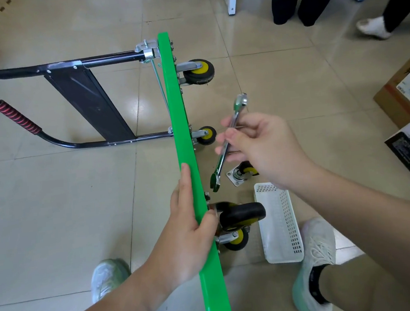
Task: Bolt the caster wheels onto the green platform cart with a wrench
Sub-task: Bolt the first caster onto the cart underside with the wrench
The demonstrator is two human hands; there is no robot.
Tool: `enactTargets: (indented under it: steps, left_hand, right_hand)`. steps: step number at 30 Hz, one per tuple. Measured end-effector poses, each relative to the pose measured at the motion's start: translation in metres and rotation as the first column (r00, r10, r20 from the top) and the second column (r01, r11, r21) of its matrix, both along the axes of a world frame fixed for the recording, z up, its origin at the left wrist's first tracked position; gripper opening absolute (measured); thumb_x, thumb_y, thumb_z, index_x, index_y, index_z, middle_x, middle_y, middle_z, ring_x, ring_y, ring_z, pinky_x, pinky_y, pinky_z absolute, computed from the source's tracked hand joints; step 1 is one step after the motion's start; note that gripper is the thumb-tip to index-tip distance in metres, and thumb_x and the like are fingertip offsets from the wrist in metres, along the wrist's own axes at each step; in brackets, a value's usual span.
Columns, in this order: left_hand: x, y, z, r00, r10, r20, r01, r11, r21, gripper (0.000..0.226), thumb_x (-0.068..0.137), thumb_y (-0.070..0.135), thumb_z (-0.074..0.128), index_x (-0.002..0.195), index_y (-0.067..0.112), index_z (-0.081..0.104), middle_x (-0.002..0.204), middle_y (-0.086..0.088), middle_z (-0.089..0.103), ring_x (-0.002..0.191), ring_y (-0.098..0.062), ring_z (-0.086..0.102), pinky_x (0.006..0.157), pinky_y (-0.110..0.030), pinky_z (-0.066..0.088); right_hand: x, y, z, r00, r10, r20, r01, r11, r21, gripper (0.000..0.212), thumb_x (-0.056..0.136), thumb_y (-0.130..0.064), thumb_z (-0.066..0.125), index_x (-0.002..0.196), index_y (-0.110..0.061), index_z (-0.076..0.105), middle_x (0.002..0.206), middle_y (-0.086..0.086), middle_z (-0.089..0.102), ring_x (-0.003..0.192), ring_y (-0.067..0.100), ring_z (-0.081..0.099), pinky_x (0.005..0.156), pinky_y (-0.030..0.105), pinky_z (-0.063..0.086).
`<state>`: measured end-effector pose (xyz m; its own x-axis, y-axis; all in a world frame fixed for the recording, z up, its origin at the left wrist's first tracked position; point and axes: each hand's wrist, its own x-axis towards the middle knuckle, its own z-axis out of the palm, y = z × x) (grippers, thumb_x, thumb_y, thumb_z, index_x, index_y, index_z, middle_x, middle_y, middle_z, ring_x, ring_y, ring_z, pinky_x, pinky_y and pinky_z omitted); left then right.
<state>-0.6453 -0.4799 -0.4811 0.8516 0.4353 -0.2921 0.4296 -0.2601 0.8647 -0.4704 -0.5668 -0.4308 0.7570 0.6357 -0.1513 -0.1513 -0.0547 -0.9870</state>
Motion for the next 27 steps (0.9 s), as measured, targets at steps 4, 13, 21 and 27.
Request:
enactTargets:
  steps: [4,13,21,27]
  left_hand:
    - [0.0,0.0,0.002,1.0,-0.021,-0.019,0.021,1.0,-0.005,0.09,0.105,0.017,0.048,0.157,0.044,-0.021,0.148,0.023,0.018,0.088,0.041,0.037,0.073,0.009,0.03]
    - [0.001,0.005,0.004,0.997,-0.061,-0.053,0.061,0.998,-0.004,0.091,0.106,0.023,0.047,0.152,0.048,-0.027,0.166,0.018,0.004,0.101,0.047,0.024,0.078,0.013,0.019]
    - [0.0,0.005,0.003,0.997,-0.06,-0.048,0.06,0.998,0.0,0.092,0.105,0.022,0.048,0.153,0.046,-0.027,0.167,0.016,0.003,0.099,0.046,0.028,0.077,0.013,0.019]
    - [0.0,0.004,0.007,0.997,-0.063,-0.042,0.062,0.998,-0.019,0.09,0.106,0.02,0.047,0.154,0.044,-0.026,0.16,0.023,0.004,0.097,0.047,0.026,0.076,0.013,0.019]
  right_hand:
    - [0.015,0.024,-0.013,0.996,0.084,-0.03,-0.087,0.988,-0.128,0.01,0.097,-0.008,0.062,0.095,-0.015,0.068,0.085,0.007,0.075,0.077,0.023,0.076,0.069,0.032,0.063]
    - [0.031,0.055,-0.035,0.974,0.195,-0.115,-0.221,0.93,-0.295,0.015,0.098,-0.016,0.063,0.106,-0.005,0.068,0.086,0.01,0.073,0.069,0.023,0.074,0.064,0.033,0.062]
    - [0.034,0.066,-0.04,0.938,0.297,-0.178,-0.341,0.886,-0.315,0.015,0.099,-0.015,0.061,0.107,-0.005,0.067,0.104,0.018,0.074,0.09,0.036,0.074,0.077,0.04,0.063]
    - [0.033,0.063,-0.035,0.951,0.269,-0.15,-0.303,0.904,-0.302,0.011,0.099,-0.013,0.061,0.1,-0.004,0.068,0.087,0.011,0.073,0.075,0.029,0.075,0.068,0.035,0.063]
